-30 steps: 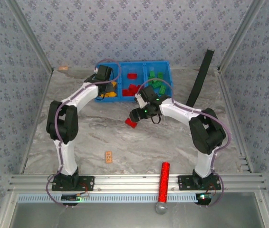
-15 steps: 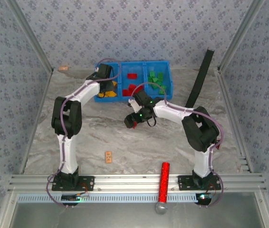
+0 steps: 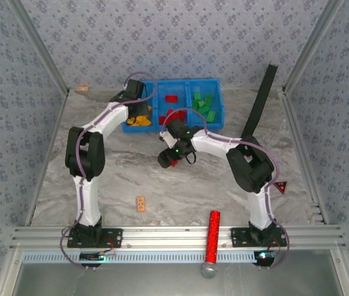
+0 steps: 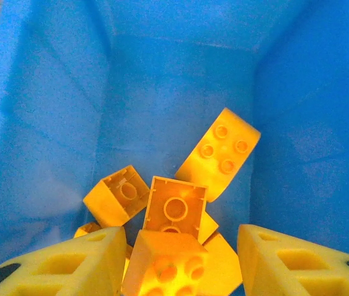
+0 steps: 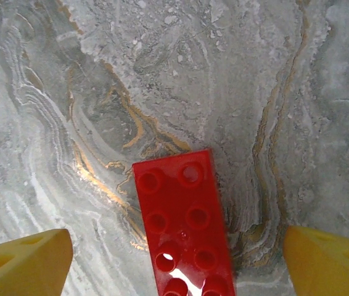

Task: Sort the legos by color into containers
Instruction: Pick up the lego from the center of the table.

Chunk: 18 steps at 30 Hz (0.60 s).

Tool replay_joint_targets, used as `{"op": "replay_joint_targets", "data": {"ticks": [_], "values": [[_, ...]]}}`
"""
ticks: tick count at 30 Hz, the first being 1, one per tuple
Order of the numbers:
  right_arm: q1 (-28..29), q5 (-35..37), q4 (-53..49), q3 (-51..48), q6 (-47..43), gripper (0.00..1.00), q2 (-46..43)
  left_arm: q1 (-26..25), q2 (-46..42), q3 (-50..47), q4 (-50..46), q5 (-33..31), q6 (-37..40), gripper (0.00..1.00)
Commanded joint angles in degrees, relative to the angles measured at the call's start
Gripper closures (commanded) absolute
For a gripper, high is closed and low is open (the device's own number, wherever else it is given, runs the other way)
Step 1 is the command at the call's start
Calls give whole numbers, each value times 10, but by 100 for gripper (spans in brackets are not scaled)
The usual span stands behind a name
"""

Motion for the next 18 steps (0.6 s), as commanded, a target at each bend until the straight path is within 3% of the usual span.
{"op": "replay_joint_targets", "data": {"ticks": [1, 6, 15, 18], "values": [[7, 18, -26, 19, -18, 18, 15, 3, -70, -6, -6, 8, 12, 49], [13, 33, -32, 16, -21, 26, 25, 3, -132, -37, -4, 12, 12, 47], [5, 88, -45, 7, -43, 55, 25, 14, -240, -122, -12, 5, 29, 46], [-7, 95, -54, 6, -46, 59, 7, 25, -286, -177, -11, 2, 28, 46]]}}
